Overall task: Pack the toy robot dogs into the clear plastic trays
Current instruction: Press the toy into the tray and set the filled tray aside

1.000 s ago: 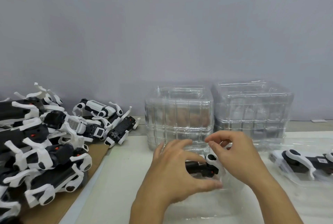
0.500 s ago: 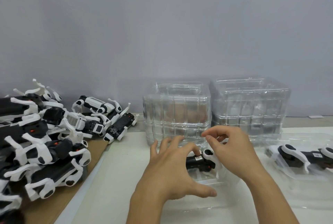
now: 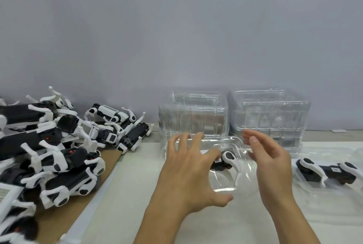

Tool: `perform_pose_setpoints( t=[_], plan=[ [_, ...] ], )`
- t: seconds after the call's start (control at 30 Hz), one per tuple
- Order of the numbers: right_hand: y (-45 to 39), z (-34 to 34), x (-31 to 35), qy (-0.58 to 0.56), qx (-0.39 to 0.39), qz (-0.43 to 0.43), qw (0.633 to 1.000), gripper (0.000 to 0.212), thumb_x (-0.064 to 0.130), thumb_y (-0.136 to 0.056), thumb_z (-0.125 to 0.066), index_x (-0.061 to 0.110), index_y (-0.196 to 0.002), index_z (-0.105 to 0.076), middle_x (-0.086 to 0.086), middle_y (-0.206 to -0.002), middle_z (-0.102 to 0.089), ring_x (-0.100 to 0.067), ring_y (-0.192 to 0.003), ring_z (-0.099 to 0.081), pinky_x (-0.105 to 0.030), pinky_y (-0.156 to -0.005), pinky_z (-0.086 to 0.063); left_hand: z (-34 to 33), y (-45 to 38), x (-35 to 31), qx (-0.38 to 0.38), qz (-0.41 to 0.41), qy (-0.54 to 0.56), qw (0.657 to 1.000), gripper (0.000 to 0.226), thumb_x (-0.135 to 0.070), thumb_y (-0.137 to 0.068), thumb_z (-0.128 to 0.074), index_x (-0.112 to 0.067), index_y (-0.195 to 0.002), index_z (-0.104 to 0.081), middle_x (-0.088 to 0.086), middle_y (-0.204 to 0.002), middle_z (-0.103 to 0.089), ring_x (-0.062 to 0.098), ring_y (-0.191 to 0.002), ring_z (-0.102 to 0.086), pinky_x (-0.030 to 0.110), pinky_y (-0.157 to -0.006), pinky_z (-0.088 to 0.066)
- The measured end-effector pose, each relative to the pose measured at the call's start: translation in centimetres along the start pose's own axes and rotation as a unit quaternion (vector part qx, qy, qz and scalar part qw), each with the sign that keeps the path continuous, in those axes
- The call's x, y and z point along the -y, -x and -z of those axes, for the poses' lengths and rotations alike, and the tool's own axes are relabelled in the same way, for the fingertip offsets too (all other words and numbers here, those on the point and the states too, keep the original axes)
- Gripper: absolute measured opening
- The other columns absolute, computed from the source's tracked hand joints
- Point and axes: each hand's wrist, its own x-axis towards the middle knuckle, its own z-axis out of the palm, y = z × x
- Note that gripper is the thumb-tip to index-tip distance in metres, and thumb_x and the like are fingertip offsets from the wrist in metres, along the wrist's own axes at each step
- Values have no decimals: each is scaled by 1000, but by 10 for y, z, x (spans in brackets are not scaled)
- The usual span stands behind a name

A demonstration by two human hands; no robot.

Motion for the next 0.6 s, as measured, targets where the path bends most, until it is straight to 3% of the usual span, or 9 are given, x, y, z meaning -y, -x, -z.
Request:
perform_pose_setpoints(
  t=[0.17, 0.33, 0.5, 0.6],
  plan=[
    [-4, 6, -5, -131, -7, -56, 990, 29, 17, -102, -45, 19, -107, -74, -1, -113, -74, -17, -111, -66, -35, -92, -46, 11, -4, -1, -28, 7, 28, 999, 79, -84, -55, -60, -46, -123, -46, -11, -150, -20, 14, -135, -4, 44, -120, -2],
    [-18, 16, 0, -248, -23, -85, 965, 38, 33, -100, -41, 14, -112, -72, -10, -121, -70, -23, -118, -64, -38, -100, -44, 25, -10, -5, -56, -14, 30, 998, 80, -85, -53, -56, -48, -123, -45, -11, -151, -21, 15, -138, -7, 38, -117, 6],
    [-25, 15, 7, -257, -50, -61, 963, 37, 32, -100, -41, 17, -107, -73, -6, -116, -72, -17, -107, -67, -34, -92, -43, 37, -12, -4, -150, -31, 49, 987, 75, -81, -53, -60, -42, -118, -54, -1, -148, -39, 28, -136, -30, 47, -115, -15],
    [-24, 12, 15, -277, -4, -60, 959, 43, 37, -99, -40, 13, -119, -69, -15, -129, -65, -24, -105, -65, -36, -86, -44, 37, -14, -5, -214, -38, 56, 974, 76, -71, -54, -74, -34, -118, -60, 6, -150, -38, 37, -138, -32, 53, -112, -25]
  ],
)
